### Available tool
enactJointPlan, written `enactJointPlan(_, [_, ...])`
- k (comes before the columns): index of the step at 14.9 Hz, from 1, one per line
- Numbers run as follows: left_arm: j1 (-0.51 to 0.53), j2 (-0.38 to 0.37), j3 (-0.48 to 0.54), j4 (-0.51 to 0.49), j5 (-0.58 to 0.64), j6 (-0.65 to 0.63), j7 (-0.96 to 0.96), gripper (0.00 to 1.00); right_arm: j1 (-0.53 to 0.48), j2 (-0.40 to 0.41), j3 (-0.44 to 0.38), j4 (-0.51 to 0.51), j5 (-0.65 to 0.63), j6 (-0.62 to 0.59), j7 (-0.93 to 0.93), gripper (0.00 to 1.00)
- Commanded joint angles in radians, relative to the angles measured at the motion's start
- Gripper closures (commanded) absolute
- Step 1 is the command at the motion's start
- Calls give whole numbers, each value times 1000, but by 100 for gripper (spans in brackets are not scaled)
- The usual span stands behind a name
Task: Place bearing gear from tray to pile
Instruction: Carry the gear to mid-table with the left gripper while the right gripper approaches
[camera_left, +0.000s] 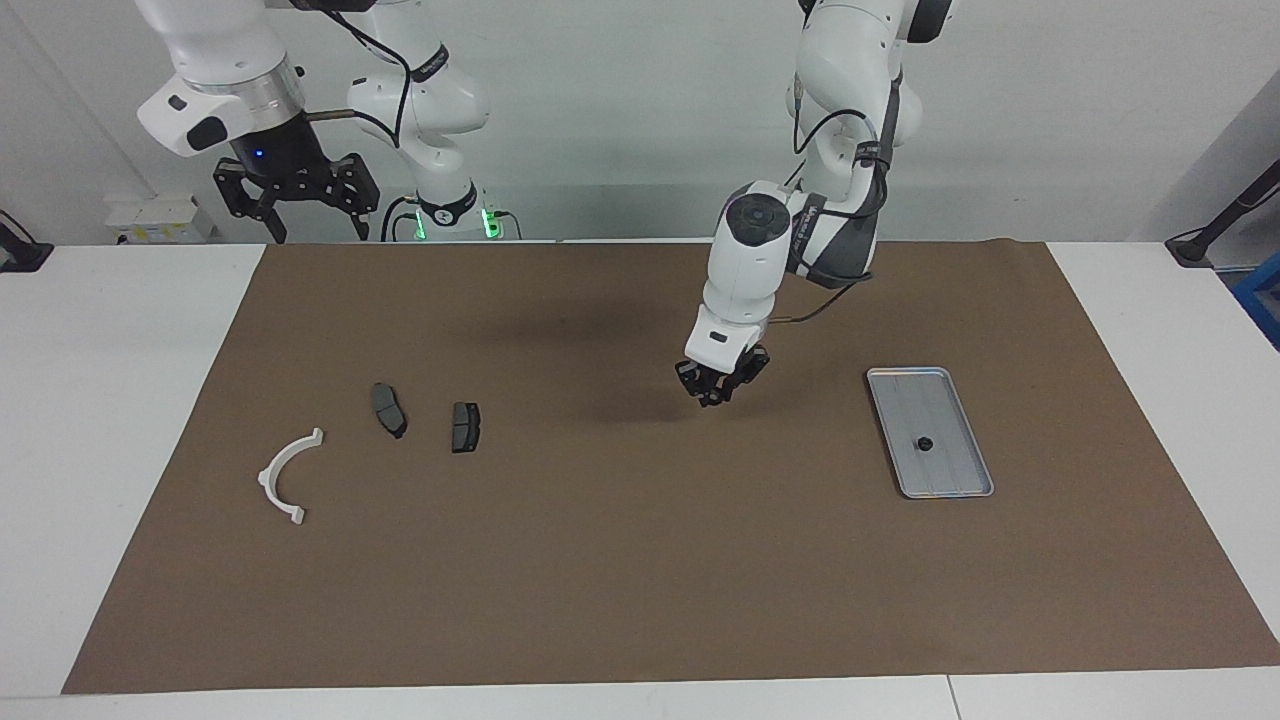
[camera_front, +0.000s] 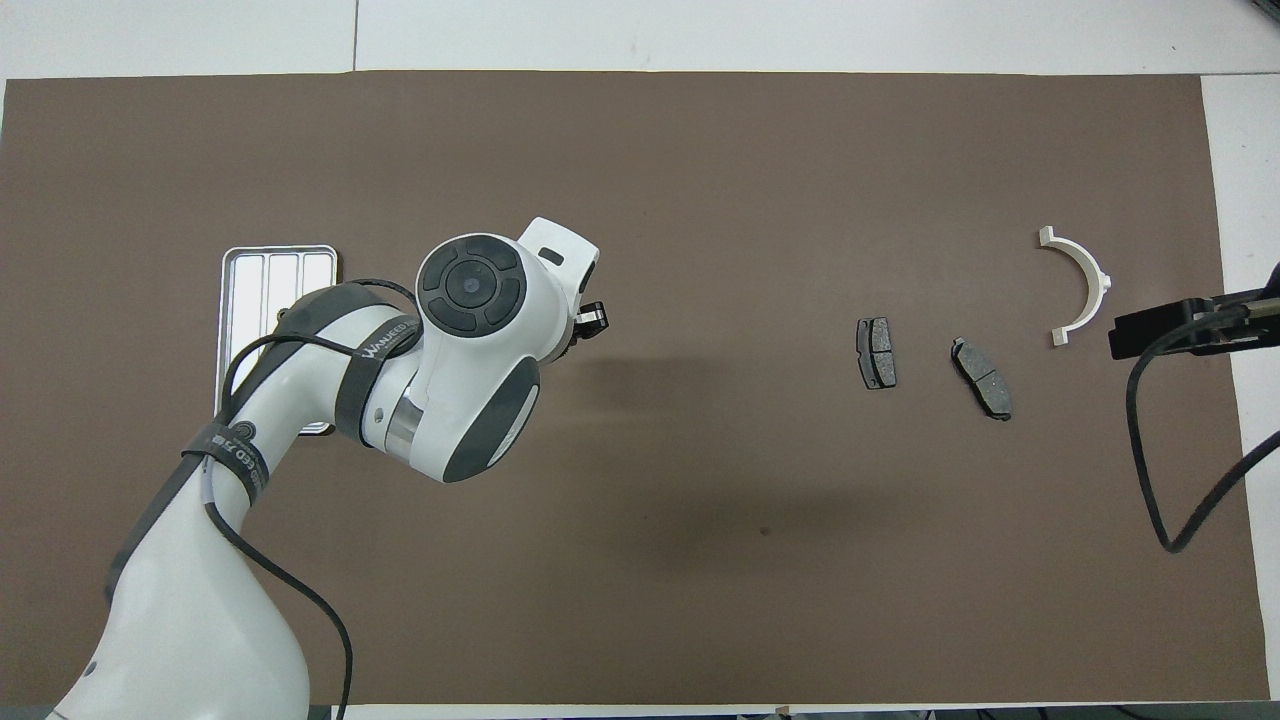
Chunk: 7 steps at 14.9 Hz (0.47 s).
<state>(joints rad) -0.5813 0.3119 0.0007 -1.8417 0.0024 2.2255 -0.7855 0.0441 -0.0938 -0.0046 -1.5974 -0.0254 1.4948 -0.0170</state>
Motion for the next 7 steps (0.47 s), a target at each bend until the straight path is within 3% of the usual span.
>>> enactJointPlan(1, [-25,29,19,-17,33,77,-51,100,-7,-15,5,-41,18,27,-1,0])
enactJointPlan(4, [-23,42,19,-20,34,88,-52,100,-1,-15,12,-88,18,79,77,0])
enactJointPlan(7, [-19,50,21,-79,36,200,-51,100,26,-15,15,-147,18,151,115,0])
